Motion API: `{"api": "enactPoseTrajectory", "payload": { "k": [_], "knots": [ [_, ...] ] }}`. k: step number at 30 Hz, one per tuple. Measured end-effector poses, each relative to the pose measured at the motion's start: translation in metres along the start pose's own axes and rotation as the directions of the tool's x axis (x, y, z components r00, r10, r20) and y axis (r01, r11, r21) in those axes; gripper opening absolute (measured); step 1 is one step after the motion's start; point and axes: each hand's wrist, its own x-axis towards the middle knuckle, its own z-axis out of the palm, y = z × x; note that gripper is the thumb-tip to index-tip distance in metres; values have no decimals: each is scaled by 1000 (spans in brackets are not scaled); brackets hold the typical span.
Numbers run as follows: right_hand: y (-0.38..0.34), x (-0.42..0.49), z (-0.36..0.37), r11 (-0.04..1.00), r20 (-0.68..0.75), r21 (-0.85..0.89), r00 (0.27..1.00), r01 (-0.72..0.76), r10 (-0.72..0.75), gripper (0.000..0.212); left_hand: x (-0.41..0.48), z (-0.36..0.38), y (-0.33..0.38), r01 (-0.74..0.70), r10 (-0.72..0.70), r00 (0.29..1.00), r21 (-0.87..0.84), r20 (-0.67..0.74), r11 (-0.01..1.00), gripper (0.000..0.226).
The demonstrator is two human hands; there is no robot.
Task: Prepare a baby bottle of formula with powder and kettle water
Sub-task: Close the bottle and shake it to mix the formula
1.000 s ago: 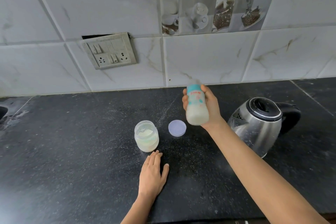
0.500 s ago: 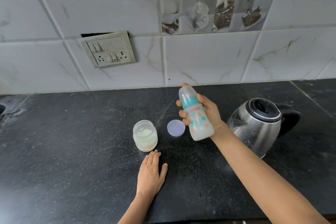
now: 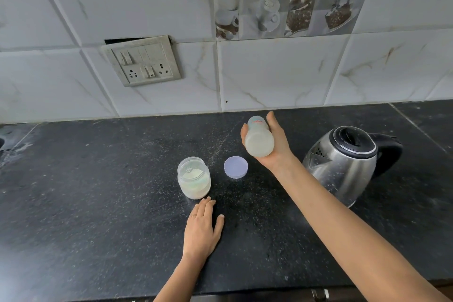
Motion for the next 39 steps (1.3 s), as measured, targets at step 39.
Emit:
{"api": "enactPoseTrajectory", "payload": {
  "k": [39],
  "knots": [
    [-20, -8, -105, -220, 356, -913, 934, 344, -17, 61, -1, 2, 3, 10, -10, 999, -8, -35, 1000, 41]
  ]
}}
